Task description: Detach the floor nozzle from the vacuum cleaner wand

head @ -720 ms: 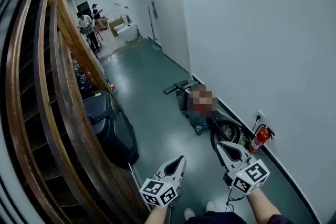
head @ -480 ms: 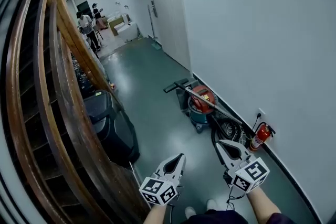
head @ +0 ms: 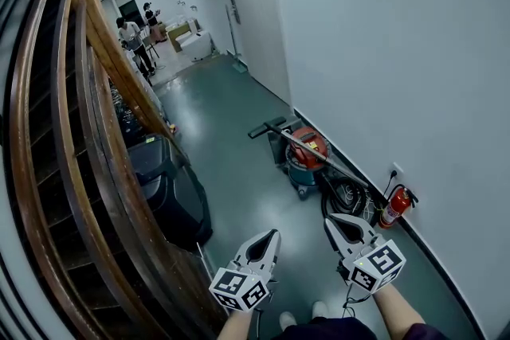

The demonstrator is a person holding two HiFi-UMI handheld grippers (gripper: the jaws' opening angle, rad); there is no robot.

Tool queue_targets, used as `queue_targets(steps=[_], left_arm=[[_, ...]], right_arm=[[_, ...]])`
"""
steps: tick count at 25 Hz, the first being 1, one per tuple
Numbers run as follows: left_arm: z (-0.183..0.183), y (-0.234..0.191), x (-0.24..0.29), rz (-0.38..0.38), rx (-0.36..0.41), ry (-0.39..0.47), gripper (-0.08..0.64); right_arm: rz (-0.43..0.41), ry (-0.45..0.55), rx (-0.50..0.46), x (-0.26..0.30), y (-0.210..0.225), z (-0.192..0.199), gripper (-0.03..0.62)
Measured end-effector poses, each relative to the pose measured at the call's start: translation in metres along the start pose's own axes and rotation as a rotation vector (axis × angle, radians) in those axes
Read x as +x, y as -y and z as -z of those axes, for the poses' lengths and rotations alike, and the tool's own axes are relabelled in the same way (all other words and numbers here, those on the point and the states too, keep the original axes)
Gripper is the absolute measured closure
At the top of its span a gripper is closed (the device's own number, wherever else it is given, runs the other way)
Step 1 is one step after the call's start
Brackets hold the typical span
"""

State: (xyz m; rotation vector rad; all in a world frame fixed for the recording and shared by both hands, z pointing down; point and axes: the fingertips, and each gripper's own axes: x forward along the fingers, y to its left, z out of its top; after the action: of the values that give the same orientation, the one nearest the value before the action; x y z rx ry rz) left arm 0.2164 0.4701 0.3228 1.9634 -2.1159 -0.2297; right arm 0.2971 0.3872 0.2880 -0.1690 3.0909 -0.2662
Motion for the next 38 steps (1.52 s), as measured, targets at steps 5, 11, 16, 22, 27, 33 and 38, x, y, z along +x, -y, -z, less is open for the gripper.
queue_targets(steps=[5, 11, 16, 22, 27, 33, 38], left_arm=[[-0.01, 0.015, 0.019, -0.017, 0.043, 0.02, 0.555], [-0.015, 0.031, 0.041, -0.042, 0.093, 0.018, 0.555], [-0.014, 0.026, 0.059, -0.049, 0.123, -0.01, 0.555], [-0.013, 0.0, 0.085, -0.044, 0.13, -0.033, 0.555], [-0.013, -0.029, 0.11, -0.028, 0.124, -0.05, 0.555], [-0.017, -0.075, 0.138, -0.006, 0.101, -0.063, 0.555], [-0.023, -0.123, 0.16, 0.013, 0.083, -0.083, 0.555]], right_arm=[[-0.001, -0.011, -0.025, -0.005, 0.017, 0.004, 0.575], [-0.021, -0.012, -0.007, -0.015, 0.037, 0.005, 0.575], [-0.019, -0.021, 0.019, -0.01, 0.056, 0.011, 0.575], [-0.01, -0.036, 0.03, 0.016, 0.077, 0.021, 0.575], [0.004, -0.048, 0.051, 0.048, 0.097, 0.028, 0.575], [0.023, -0.062, 0.057, 0.097, 0.115, 0.034, 0.575], [0.052, -0.081, 0.062, 0.145, 0.128, 0.039, 0.575]])
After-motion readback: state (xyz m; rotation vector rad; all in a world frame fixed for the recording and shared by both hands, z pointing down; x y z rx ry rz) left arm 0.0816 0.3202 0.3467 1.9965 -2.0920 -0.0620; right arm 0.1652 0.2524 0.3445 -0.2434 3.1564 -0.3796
